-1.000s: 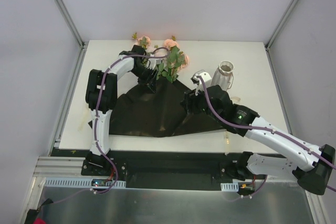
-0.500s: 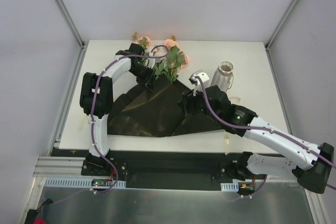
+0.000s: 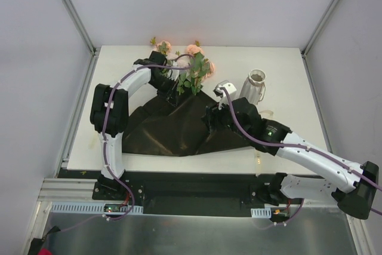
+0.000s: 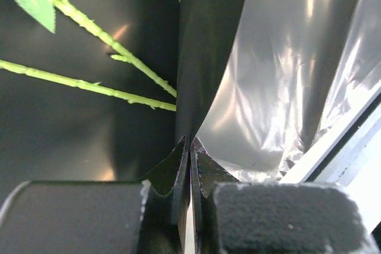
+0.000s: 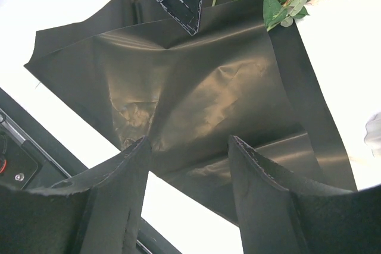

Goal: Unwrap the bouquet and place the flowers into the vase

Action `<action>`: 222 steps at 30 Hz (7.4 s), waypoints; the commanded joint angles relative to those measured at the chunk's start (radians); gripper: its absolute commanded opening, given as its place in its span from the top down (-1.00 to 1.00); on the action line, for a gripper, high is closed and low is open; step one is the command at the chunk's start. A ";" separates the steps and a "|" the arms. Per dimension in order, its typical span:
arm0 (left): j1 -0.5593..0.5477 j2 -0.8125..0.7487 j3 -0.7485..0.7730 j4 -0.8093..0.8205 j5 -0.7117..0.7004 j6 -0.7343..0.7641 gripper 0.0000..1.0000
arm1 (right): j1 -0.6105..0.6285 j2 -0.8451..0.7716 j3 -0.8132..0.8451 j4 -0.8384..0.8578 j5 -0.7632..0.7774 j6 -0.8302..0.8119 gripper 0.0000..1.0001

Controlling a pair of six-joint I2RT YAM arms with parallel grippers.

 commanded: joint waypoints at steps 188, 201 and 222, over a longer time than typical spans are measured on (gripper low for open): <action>0.129 -0.719 -0.435 -0.049 -0.176 -0.021 -0.06 | -0.219 0.927 0.414 0.032 -0.125 -0.176 0.65; 0.165 -0.760 -0.387 -0.075 -0.183 -0.032 -0.06 | -0.281 0.645 0.613 0.024 -0.082 -0.256 0.98; 0.205 -0.788 -0.363 -0.106 -0.102 -0.038 -0.08 | -0.511 0.263 0.753 0.472 0.244 -0.507 0.98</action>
